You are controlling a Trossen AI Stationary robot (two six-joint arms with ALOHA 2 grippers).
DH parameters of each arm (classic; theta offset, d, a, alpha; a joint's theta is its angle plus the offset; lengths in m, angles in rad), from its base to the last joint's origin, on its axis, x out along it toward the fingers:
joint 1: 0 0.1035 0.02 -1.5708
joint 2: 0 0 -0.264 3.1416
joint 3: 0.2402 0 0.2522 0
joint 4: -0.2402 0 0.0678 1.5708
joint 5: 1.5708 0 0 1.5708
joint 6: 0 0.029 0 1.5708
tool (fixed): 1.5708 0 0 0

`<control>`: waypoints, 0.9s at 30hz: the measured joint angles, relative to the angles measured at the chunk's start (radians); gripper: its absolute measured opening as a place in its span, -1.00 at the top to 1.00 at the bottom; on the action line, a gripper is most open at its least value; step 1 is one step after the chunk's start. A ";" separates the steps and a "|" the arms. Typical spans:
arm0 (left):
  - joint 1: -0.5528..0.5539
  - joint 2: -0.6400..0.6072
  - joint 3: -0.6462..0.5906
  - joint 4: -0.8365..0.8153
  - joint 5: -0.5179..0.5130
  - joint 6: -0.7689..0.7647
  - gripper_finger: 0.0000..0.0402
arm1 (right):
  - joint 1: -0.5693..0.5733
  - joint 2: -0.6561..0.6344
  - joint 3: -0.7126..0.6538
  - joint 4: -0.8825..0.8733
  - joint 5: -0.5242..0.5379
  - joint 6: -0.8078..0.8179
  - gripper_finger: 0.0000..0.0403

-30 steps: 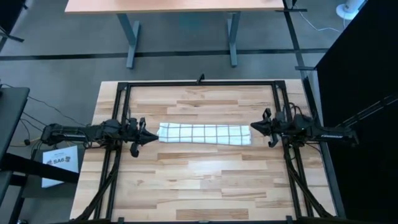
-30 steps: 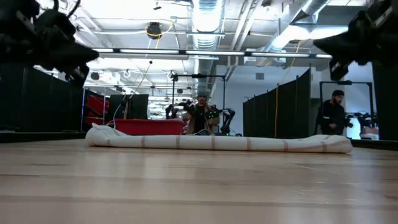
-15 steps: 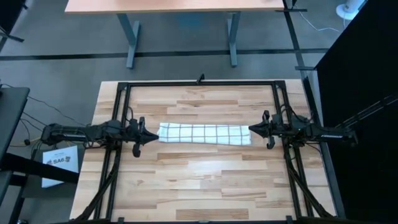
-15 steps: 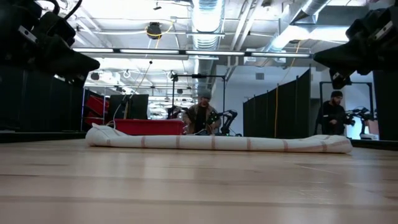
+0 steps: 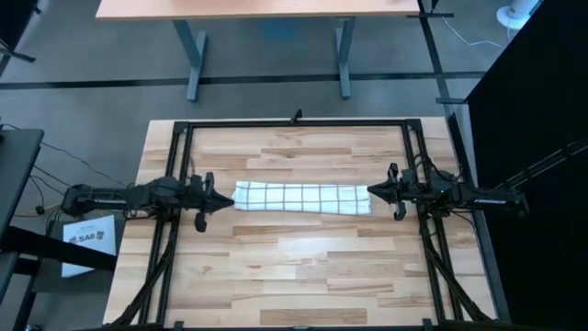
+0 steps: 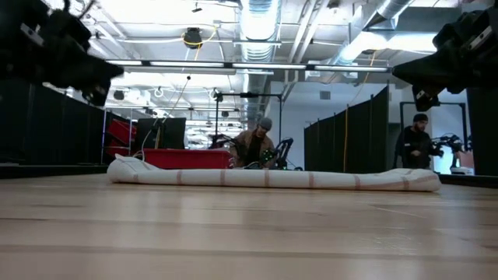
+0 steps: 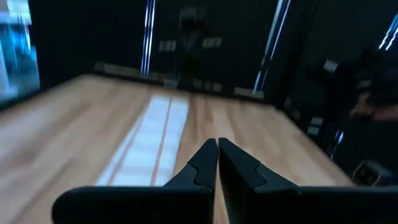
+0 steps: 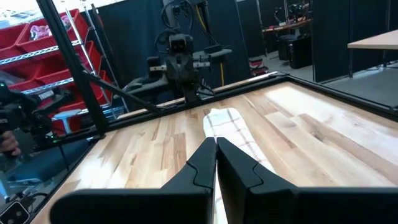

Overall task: Roll towel
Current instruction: Return to Home Position

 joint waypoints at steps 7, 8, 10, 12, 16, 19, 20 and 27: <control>0.000 0.013 0.000 0.000 0.001 -0.001 1.00 | 0.001 0.009 0.000 -0.001 -0.001 0.036 1.00; 0.000 0.003 0.000 0.000 0.001 -0.001 1.00 | 0.000 0.013 0.000 -0.001 -0.001 0.042 1.00; 0.000 0.002 0.000 0.000 0.001 0.000 1.00 | 0.000 0.021 0.000 -0.002 -0.001 0.045 1.00; 0.000 0.005 0.000 0.000 -0.001 -0.001 1.00 | 0.000 0.027 0.000 -0.002 -0.001 0.045 1.00; 0.000 0.005 0.000 -0.003 -0.014 0.016 1.00 | -0.002 0.033 0.000 -0.002 -0.001 0.045 1.00; 0.000 0.005 0.000 -0.003 -0.015 0.028 1.00 | -0.002 0.033 0.000 -0.001 -0.001 0.006 1.00; 0.000 0.005 0.000 -0.003 -0.016 0.027 1.00 | -0.002 0.033 0.000 -0.001 -0.001 -0.014 1.00; 0.000 0.005 0.000 -0.003 -0.018 0.025 1.00 | -0.002 0.033 0.000 0.000 -0.001 -0.137 1.00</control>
